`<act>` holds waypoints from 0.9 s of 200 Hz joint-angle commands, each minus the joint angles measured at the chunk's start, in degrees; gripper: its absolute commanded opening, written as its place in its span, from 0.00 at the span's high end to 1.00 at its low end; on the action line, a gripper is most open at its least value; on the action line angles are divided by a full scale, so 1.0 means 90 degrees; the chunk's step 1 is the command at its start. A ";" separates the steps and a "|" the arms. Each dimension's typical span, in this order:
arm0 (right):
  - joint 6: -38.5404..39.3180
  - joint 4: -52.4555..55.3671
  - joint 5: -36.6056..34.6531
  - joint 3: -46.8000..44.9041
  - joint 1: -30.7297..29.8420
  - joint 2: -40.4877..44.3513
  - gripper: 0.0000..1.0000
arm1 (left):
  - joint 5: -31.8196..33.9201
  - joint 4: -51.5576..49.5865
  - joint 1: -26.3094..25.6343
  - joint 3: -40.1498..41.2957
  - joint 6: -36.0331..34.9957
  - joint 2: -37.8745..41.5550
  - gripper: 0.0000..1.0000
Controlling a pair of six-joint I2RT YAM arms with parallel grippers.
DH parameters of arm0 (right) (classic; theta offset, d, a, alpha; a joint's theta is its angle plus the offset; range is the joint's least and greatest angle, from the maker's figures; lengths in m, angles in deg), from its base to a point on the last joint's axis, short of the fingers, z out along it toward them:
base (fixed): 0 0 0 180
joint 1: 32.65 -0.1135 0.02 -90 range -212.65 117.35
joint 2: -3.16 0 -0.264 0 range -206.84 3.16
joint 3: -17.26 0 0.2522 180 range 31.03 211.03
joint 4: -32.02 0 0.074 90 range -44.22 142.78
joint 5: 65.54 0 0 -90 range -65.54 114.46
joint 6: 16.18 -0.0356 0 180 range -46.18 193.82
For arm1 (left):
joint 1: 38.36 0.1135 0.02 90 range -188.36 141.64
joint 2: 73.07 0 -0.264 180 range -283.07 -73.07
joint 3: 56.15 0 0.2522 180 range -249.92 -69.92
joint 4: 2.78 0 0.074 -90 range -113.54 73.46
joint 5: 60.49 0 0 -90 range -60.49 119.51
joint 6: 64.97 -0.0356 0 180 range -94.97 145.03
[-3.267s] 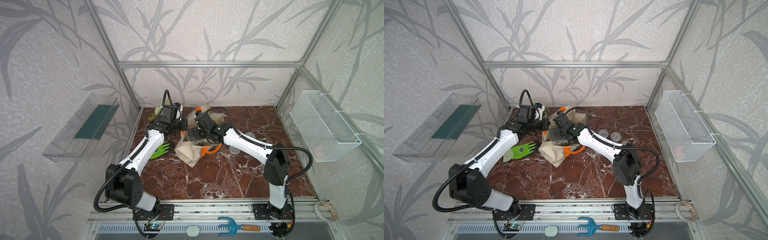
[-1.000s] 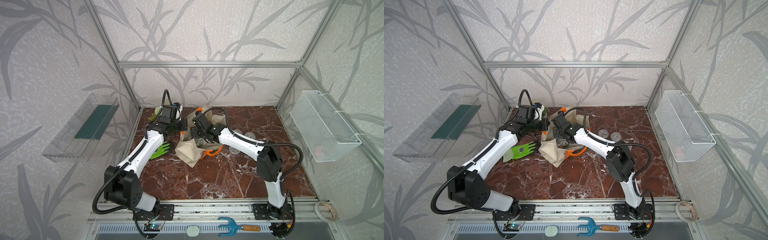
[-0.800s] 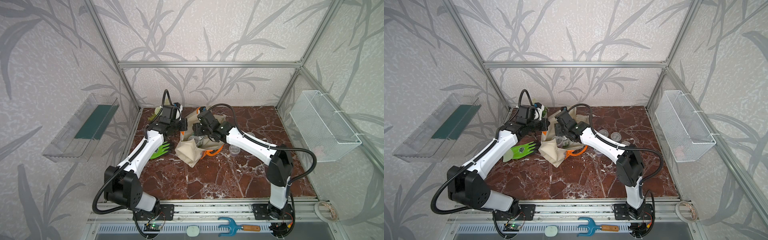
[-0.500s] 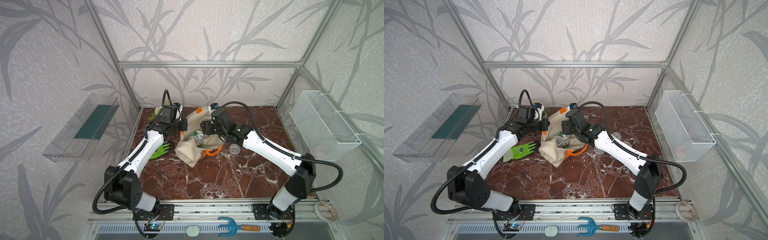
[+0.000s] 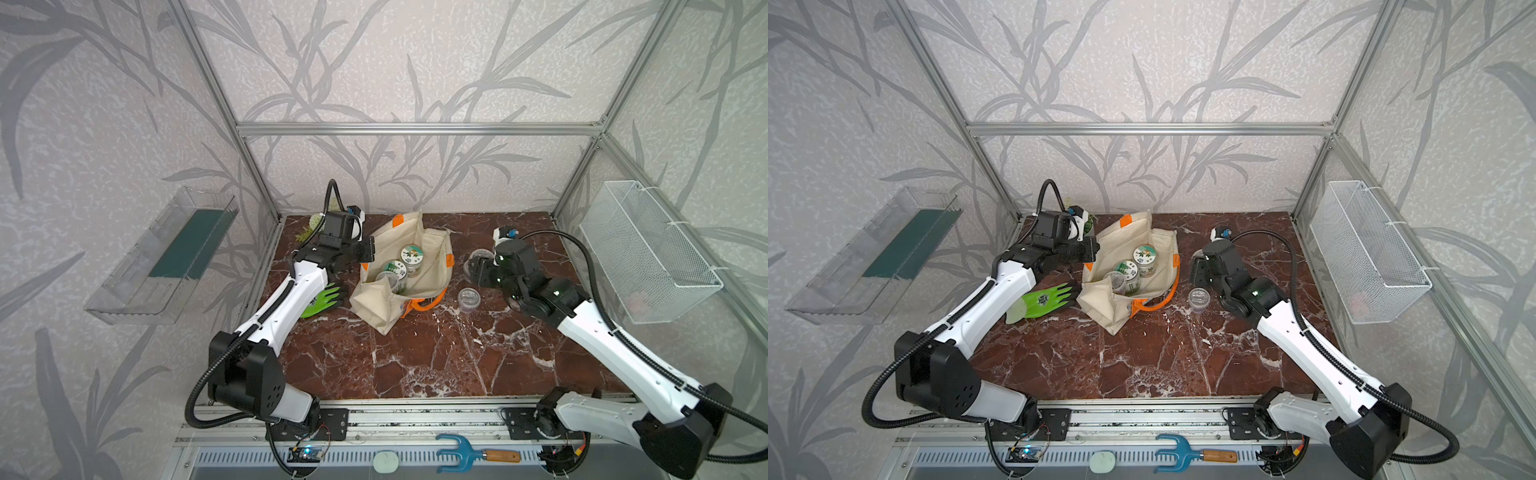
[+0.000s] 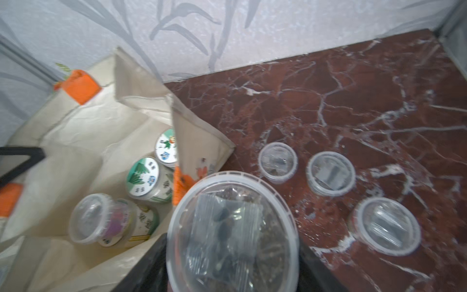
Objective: Take out the seed jars from the canvas bag
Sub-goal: Place the seed jar at the center of the board.
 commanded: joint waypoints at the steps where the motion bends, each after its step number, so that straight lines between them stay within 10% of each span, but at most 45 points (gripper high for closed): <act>1: -0.0240 0.0539 -0.0318 -0.0481 0.0238 0.0296 0.32 | 0.0056 0.0168 -0.0001 0.0080 0.0040 0.0151 1.00; 180: -0.0761 -0.2823 -0.0301 -0.2825 0.1061 -0.1125 0.32 | 0.0011 0.0174 -0.0001 0.0087 0.0090 0.0172 1.00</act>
